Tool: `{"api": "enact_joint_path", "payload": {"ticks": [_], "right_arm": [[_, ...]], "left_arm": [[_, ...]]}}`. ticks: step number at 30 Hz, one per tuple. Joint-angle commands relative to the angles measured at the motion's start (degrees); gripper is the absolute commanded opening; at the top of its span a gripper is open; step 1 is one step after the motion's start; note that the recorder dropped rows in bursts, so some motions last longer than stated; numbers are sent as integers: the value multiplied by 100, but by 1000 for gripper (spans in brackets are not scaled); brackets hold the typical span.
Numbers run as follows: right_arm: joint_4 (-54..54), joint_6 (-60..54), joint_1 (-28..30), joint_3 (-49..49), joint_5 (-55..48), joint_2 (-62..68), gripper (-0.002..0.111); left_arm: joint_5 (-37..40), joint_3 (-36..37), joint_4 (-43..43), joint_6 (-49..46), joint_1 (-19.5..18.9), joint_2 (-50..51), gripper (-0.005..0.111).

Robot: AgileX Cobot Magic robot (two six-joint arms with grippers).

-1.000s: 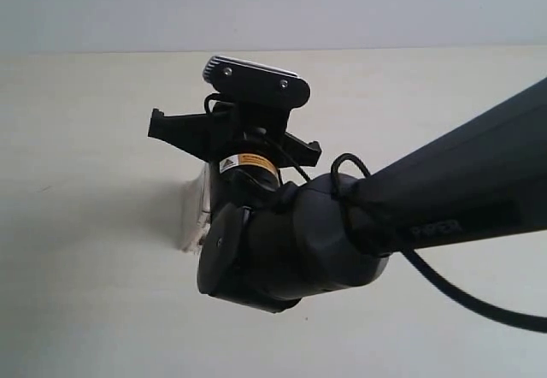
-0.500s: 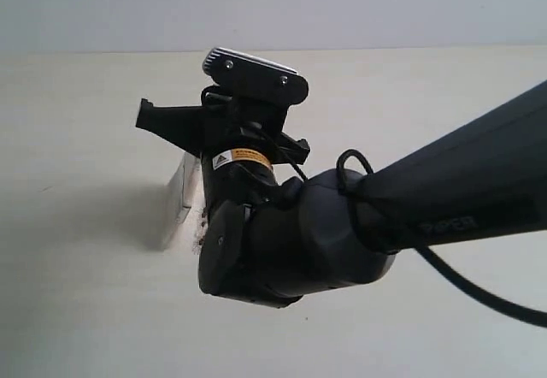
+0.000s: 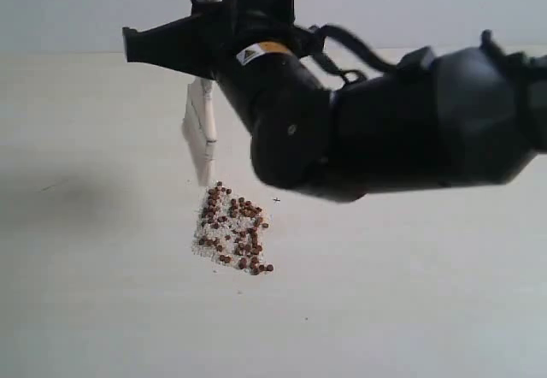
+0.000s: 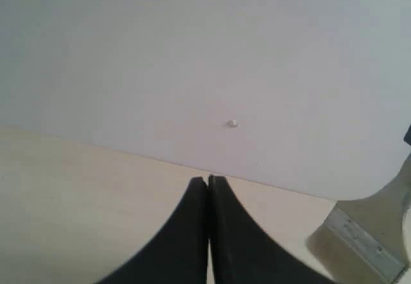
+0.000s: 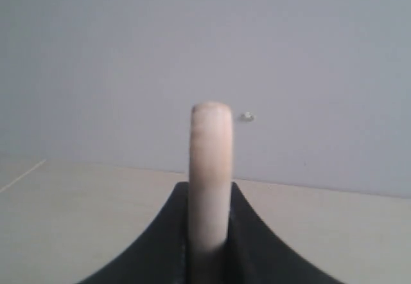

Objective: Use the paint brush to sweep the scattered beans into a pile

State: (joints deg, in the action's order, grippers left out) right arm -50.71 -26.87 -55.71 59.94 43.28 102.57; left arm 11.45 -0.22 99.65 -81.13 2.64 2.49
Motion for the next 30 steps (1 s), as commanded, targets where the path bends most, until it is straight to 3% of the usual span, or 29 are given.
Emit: {"api": "enact_joint_path", "payload": {"ticks": [1, 4, 8, 11, 14, 21, 24, 30], "right_arm": [[1789, -91, 751, -15, -1348, -246, 0], [3531, 634, 1207, -15, -1814, -258, 0], [6470, 3034, 1777, -15, -1800, -258, 0], [8737, 5076, 2278, -15, -984, -222, 0], [10520, 6366, 2881, 52, 391, -52, 0], [12808, 7850, 3863, 924, 2535, 898, 0], [13490, 7865, 3922, 1416, 2668, 1349, 0], [13032, 7717, 3909, 1644, 2668, 1588, 0]], "left_arm": [[1, 22, 30, 26, 26, -41, 0], [1, 22, 30, 26, 26, -41, 0], [1, 22, 30, 16, 26, -41, 0], [1, 22, 30, 16, 26, -41, 0], [1, 22, 30, 16, 26, -41, 0], [1, 22, 30, 16, 26, -41, 0], [1, 22, 30, 16, 26, -41, 0], [1, 22, 30, 16, 26, -41, 0]]}}
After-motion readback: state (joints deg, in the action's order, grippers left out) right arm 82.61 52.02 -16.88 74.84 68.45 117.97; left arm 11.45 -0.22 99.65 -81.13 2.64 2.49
